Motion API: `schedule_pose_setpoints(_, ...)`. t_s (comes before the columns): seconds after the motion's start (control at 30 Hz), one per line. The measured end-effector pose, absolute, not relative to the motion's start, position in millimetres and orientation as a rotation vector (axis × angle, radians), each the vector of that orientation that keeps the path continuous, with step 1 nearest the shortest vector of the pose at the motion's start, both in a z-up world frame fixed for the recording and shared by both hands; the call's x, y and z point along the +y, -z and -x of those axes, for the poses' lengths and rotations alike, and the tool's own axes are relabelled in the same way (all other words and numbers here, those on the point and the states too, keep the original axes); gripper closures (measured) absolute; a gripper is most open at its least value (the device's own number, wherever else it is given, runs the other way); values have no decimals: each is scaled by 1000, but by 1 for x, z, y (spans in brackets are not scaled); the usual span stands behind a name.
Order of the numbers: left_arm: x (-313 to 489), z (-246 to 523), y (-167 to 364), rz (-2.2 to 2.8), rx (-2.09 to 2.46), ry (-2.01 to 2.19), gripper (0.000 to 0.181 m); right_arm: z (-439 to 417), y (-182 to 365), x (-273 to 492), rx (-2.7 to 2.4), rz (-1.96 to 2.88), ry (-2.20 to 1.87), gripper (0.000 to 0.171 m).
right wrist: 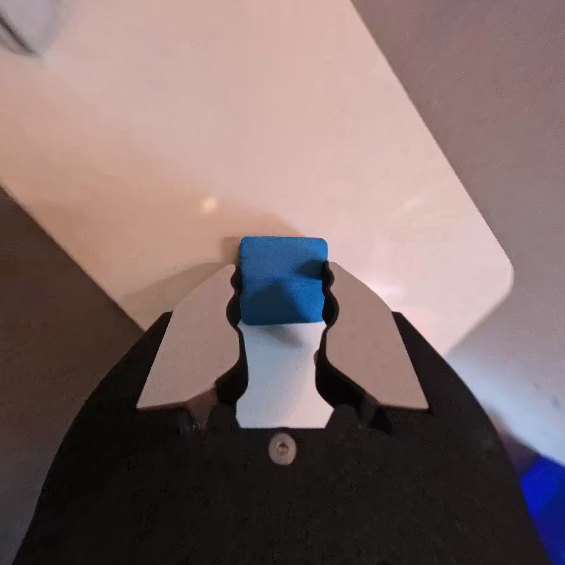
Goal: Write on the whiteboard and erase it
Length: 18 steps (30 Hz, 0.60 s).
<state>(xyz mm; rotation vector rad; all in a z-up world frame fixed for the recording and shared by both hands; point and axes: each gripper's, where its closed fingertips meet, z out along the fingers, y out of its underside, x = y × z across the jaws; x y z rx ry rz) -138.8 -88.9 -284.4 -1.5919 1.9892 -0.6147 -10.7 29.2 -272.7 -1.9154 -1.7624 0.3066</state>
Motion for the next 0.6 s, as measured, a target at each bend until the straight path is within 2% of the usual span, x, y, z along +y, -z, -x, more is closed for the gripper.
schedule_pose_setpoints(0.07,-87,135,284,1598,1983,610,181,-50,273,86,-1503,2096,-200,120)
schedule_pose_setpoints(0.13,-85,136,284,1601,1969,602,181,-93,271,110,-1382,2172,-87,120)
schedule_pose_setpoints(0.33,-83,136,283,1597,1958,619,181,-88,224,85,-1275,1960,-233,119)
schedule_pose_setpoints(0.5,-70,144,261,1676,1778,734,181,-100,238,59,-1199,1966,-334,119)
schedule_pose_setpoints(0.6,-41,173,258,1834,1686,601,181,-113,250,59,-1195,2015,-291,119)
